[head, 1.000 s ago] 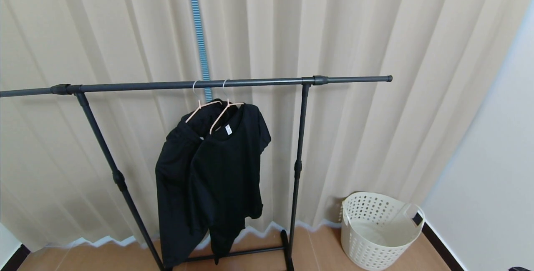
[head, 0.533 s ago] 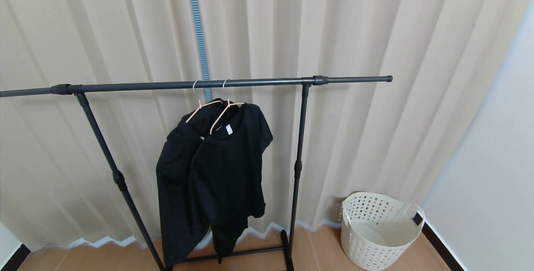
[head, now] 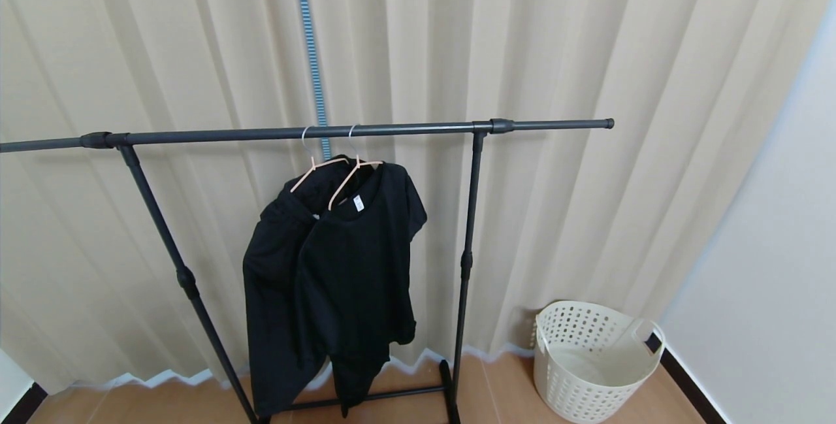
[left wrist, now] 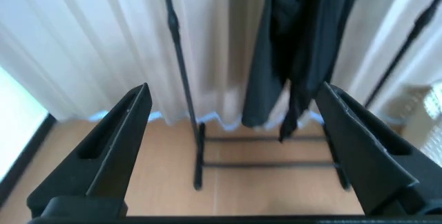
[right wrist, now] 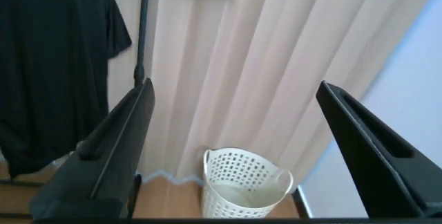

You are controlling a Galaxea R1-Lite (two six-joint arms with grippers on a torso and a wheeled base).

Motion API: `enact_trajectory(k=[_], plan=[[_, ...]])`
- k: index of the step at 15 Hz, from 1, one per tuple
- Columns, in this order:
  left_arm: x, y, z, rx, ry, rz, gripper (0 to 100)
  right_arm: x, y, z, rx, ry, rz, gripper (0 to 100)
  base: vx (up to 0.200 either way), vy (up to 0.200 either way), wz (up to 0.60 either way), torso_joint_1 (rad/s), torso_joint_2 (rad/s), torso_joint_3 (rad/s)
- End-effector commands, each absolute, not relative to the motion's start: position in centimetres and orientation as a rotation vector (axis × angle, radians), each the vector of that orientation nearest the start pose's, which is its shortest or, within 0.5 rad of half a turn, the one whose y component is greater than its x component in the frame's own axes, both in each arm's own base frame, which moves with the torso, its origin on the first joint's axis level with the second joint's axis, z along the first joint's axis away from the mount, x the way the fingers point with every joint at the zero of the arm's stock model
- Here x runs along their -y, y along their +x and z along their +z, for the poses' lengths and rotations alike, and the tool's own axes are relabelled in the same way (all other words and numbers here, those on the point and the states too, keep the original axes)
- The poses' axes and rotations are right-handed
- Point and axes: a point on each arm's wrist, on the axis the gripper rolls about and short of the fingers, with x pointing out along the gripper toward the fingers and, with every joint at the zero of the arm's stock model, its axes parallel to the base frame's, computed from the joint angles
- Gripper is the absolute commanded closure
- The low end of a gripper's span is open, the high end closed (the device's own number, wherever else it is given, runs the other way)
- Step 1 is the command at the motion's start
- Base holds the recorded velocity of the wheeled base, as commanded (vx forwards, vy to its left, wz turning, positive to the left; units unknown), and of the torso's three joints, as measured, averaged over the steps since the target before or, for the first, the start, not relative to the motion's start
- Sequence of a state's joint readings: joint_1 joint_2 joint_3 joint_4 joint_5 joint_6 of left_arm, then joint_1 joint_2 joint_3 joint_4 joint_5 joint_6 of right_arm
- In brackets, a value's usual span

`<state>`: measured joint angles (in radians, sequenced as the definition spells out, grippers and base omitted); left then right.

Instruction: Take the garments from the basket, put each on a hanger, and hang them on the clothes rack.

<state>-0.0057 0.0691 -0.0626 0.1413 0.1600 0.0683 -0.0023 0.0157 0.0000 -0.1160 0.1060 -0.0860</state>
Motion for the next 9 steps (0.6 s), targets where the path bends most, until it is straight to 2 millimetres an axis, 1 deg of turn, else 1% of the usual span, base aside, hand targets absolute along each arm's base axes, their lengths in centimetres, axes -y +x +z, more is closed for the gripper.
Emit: enact_trajectory(k=[1,2,3,4,5,6,8,9], plan=[[-0.2,-2.64,7.62,-0.101,0.061,0.098,0,-0.28,-2.23,8.79,0.107,-0.081,0.113,0,0.0,0.0,0.0,0.0,0.0,0.0],[-0.01,-2.57,7.61,-0.089,0.032,0.011,0,-0.3,-2.24,8.8,0.109,-0.077,0.123,0,0.0,0.0,0.0,0.0,0.0,0.0],[0.08,-2.59,7.77,-0.078,-0.004,-0.027,0,-0.36,-2.24,8.8,0.108,-0.062,0.15,0,0.0,0.0,0.0,0.0,0.0,0.0],[0.08,-2.6,7.81,-0.077,-0.026,-0.03,0,-0.41,-2.25,8.79,0.104,-0.031,0.175,0,0.0,0.0,0.0,0.0,0.0,0.0],[0.08,-2.6,7.77,-0.077,-0.018,-0.03,0,-0.5,-2.27,8.77,0.095,0.037,0.225,0,0.0,0.0,0.0,0.0,0.0,0.0],[0.08,-2.6,7.8,-0.078,-0.017,-0.033,0,-0.52,-2.28,8.77,0.093,0.057,0.235,0,0.0,0.0,0.0,0.0,0.0,0.0],[0.06,-2.58,7.71,-0.081,-0.015,-0.024,0,-0.46,-2.27,8.78,0.097,0.057,0.201,0,0.0,0.0,0.0,0.0,0.0,0.0],[-0.04,-2.55,7.65,-0.083,0.008,0.029,0,-0.12,-2.24,8.82,0.107,0.011,0.051,0,0.0,0.0,0.0,0.0,0.0,0.0]])
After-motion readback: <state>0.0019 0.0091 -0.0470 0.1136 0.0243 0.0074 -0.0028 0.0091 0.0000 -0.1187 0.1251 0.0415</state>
